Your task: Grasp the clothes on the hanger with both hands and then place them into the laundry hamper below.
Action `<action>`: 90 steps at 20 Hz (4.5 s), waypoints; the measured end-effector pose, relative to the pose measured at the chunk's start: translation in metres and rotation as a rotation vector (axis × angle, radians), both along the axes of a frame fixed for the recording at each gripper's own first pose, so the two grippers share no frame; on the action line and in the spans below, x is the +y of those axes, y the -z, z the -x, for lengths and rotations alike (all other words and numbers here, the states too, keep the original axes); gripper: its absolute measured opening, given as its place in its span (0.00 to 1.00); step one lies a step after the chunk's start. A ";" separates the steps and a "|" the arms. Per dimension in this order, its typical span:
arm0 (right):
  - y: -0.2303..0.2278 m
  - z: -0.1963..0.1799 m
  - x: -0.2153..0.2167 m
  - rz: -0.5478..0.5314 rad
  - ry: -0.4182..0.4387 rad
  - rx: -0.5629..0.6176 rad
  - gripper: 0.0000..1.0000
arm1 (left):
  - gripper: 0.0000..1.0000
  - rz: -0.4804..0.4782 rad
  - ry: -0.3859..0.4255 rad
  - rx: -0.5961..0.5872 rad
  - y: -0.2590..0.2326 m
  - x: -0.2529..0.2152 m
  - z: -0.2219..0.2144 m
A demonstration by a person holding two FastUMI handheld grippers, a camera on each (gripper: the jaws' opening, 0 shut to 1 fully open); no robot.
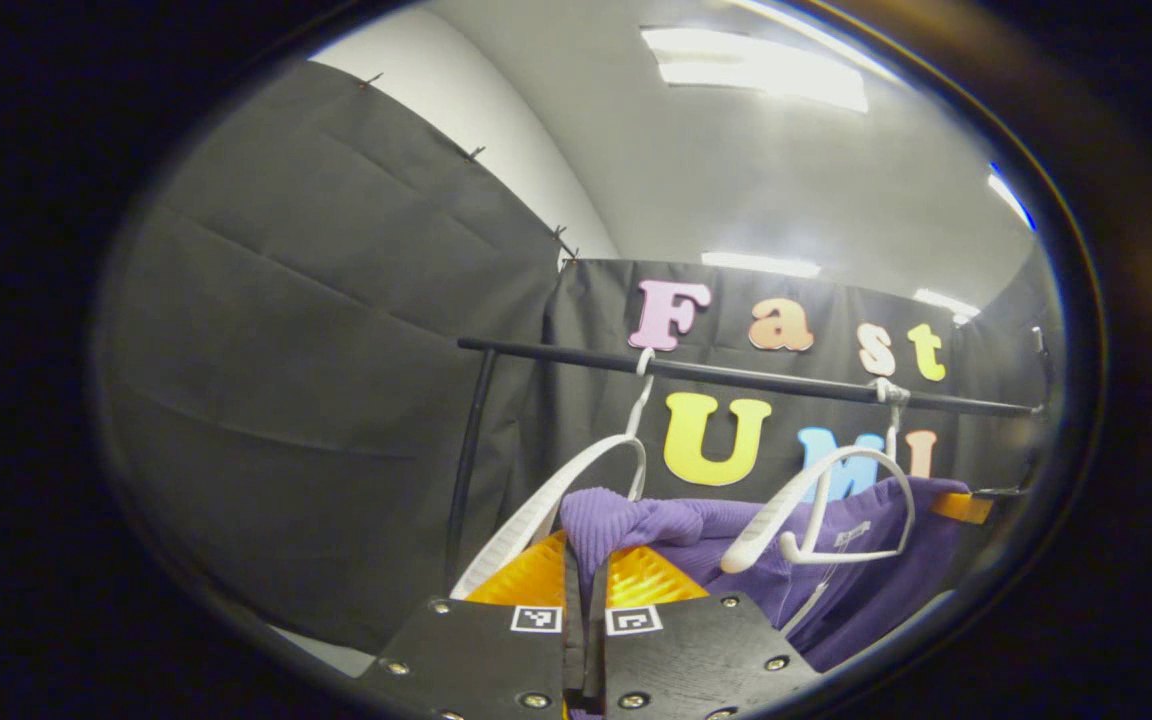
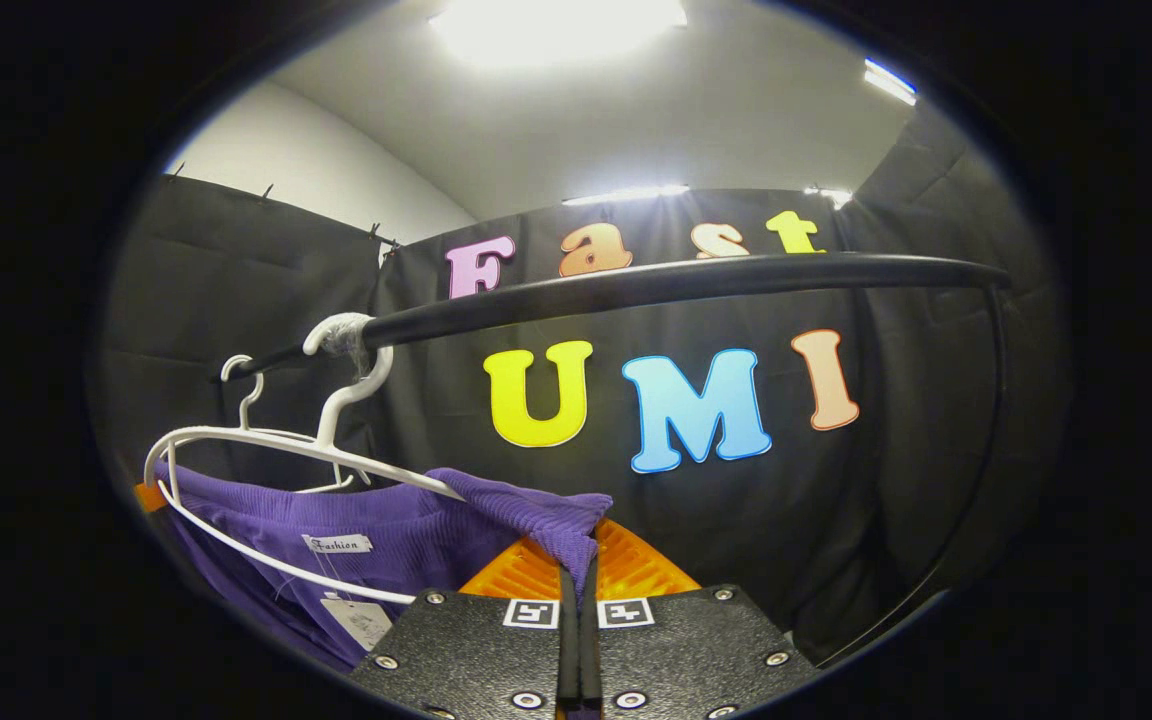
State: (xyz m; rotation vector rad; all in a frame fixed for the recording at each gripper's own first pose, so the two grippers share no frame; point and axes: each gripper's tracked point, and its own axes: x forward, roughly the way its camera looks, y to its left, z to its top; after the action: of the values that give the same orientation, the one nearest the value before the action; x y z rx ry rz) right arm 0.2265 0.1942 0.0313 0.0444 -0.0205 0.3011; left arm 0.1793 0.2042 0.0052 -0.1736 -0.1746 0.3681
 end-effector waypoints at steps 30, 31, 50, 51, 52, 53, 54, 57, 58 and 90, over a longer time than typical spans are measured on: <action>0.016 -0.074 -0.121 0.056 0.147 -0.047 0.00 | 0.01 0.043 0.183 0.095 0.045 -0.124 -0.068; 0.019 -0.075 -0.126 0.046 0.149 -0.040 0.00 | 0.01 0.035 0.187 0.100 0.044 -0.130 -0.070; 0.099 -0.056 -0.190 0.013 0.085 0.136 0.00 | 0.01 0.045 0.143 0.252 0.091 -0.200 -0.044; 0.100 -0.049 -0.191 0.007 0.086 0.147 0.00 | 0.01 0.032 0.140 0.265 0.094 -0.195 -0.040; 0.102 -0.041 -0.189 0.004 0.089 0.159 0.00 | 0.01 0.025 0.136 0.283 0.102 -0.191 -0.032; 0.106 -0.032 -0.188 0.006 0.094 0.170 0.00 | 0.01 0.030 0.137 0.300 0.107 -0.188 -0.025; 0.110 -0.022 -0.187 0.013 0.100 0.181 0.00 | 0.01 0.034 0.140 0.304 0.112 -0.187 -0.018; 0.115 0.013 -0.180 0.030 0.141 0.202 0.00 | 0.01 0.003 0.181 0.312 0.115 -0.180 0.006; 0.115 0.026 -0.177 0.028 0.162 0.207 0.00 | 0.01 -0.013 0.206 0.326 0.120 -0.179 0.016; 0.407 0.255 -0.068 0.019 0.185 0.963 0.00 | 0.01 -0.026 0.744 0.824 0.395 -0.220 0.130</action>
State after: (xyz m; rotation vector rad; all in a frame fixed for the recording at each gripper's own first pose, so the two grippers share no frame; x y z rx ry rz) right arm -0.0286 0.1261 -0.3755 0.1643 0.9293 0.0714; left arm 0.0491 -0.0159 -0.3902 -0.0413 0.6892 -0.3214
